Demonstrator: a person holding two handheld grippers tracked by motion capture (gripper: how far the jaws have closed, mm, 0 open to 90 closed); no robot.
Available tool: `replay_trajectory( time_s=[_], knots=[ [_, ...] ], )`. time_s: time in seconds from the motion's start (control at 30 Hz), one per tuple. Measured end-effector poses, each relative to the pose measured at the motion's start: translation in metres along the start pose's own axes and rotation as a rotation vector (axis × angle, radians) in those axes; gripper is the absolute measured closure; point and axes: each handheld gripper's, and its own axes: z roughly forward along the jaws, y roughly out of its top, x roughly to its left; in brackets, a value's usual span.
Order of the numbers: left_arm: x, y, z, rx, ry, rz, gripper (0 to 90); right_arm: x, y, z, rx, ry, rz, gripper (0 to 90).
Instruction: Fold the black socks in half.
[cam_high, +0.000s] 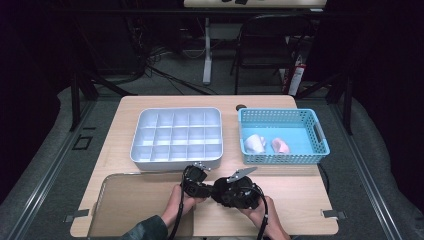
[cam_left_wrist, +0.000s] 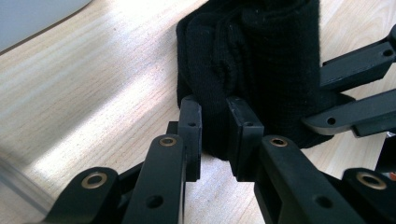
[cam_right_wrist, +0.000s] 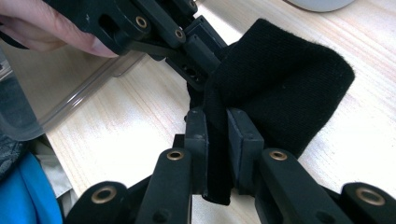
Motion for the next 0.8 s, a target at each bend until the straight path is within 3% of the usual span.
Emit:
replay_trajectory(
  time_s=[0.2,0.33,0.43,0.7,0.8],
  knots=[
    [0.003,0.004,-0.007,-0.004,-0.008,0.002,68.2,-0.002,0.0,0.001,0.0,0.002,0.008,79.9],
    [0.004,0.009,-0.021,-0.055,0.011,0.0,58.0,-0.001,0.0,0.0,0.01,-0.008,0.006,79.9],
    [0.002,0.012,-0.029,-0.101,0.014,0.0,45.3,0.002,0.0,0.001,0.007,-0.023,0.009,79.9],
    [-0.007,0.018,-0.027,-0.142,-0.011,0.009,35.1,0.008,0.001,0.003,0.012,-0.057,0.001,79.9],
    [-0.005,0.021,-0.021,-0.141,-0.025,-0.012,34.4,0.01,0.002,0.005,0.013,-0.066,-0.005,80.0]
  ],
)
